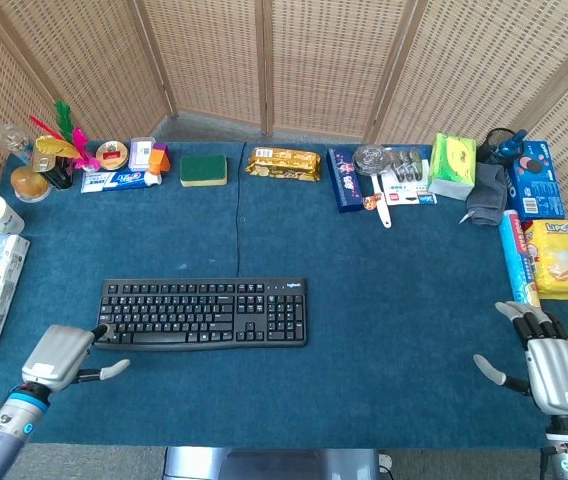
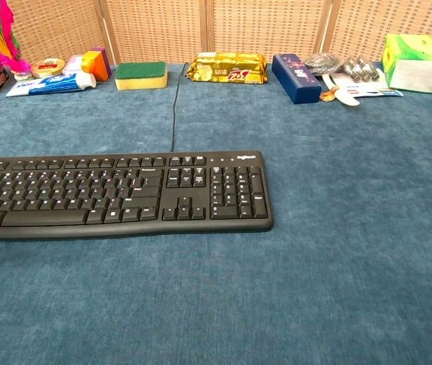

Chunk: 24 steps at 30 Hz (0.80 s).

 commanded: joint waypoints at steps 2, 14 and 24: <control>-0.016 -0.025 0.001 0.014 -0.024 -0.015 0.014 -1.00 -0.81 -0.37 1.00 1.00 0.77 | -0.001 0.000 0.001 0.001 0.000 0.002 0.002 -1.00 -0.54 -0.61 -0.55 -0.61 -0.64; -0.042 -0.053 0.007 0.041 -0.098 -0.028 0.047 -1.00 -0.81 -0.37 1.00 1.00 0.77 | 0.000 -0.003 0.004 0.011 0.011 -0.006 0.006 -1.00 -0.54 -0.61 -0.55 -0.61 -0.64; -0.063 -0.070 0.015 0.066 -0.148 -0.043 0.057 -1.00 -0.81 -0.37 1.00 1.00 0.77 | 0.002 -0.006 0.007 0.011 0.017 -0.011 0.000 -1.00 -0.54 -0.61 -0.55 -0.61 -0.64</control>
